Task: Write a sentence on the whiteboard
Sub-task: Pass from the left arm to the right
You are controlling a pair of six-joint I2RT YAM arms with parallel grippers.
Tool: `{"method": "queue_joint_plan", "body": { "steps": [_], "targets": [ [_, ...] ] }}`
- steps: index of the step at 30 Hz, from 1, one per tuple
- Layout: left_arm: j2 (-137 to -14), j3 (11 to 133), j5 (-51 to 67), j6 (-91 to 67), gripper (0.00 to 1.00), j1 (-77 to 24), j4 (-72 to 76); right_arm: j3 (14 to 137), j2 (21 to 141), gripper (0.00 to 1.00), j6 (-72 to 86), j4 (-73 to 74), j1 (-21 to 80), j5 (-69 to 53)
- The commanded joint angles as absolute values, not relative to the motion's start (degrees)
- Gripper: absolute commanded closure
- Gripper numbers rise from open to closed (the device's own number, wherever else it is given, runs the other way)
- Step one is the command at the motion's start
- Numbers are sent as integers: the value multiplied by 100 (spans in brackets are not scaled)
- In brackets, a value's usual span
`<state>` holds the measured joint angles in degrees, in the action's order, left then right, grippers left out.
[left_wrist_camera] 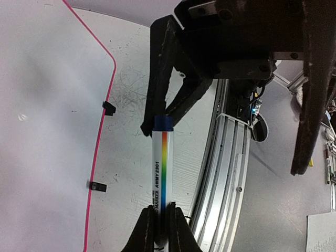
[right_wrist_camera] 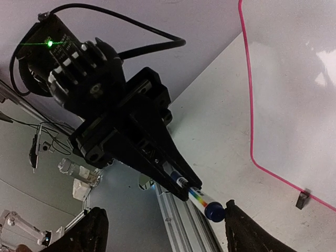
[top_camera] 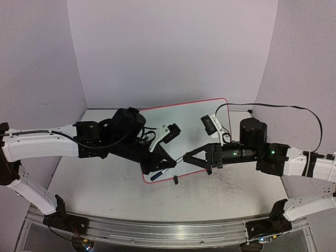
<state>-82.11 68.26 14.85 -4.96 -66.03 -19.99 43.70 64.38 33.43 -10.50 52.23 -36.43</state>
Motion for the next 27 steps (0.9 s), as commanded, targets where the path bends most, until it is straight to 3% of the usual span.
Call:
{"method": "queue_joint_plan", "body": {
  "steps": [1,5,19,20,24,27],
  "targets": [
    [-8178,7152,1699,-311,100,-6738,-1571,4236,6425,31,3525,-1633,5256,-4048],
    [-8147,7112,1731,-312,100,-6852,-1518,4190,6510,39,3579,-1748,5255,-3974],
    [-7982,7044,1648,-357,100,-6943,-1434,3936,6547,100,3878,-2346,5256,-4081],
    [-7957,7048,1565,-389,99,-6938,-1434,3913,6494,100,3882,-2340,5256,-4031],
    [-7758,6902,1383,-619,56,-6933,-1438,3838,6185,100,3894,-2337,5250,-3719],
    [-7588,6678,1417,-767,38,-6933,-1433,3833,5984,100,3894,-2330,5241,-3559]
  ]
}}
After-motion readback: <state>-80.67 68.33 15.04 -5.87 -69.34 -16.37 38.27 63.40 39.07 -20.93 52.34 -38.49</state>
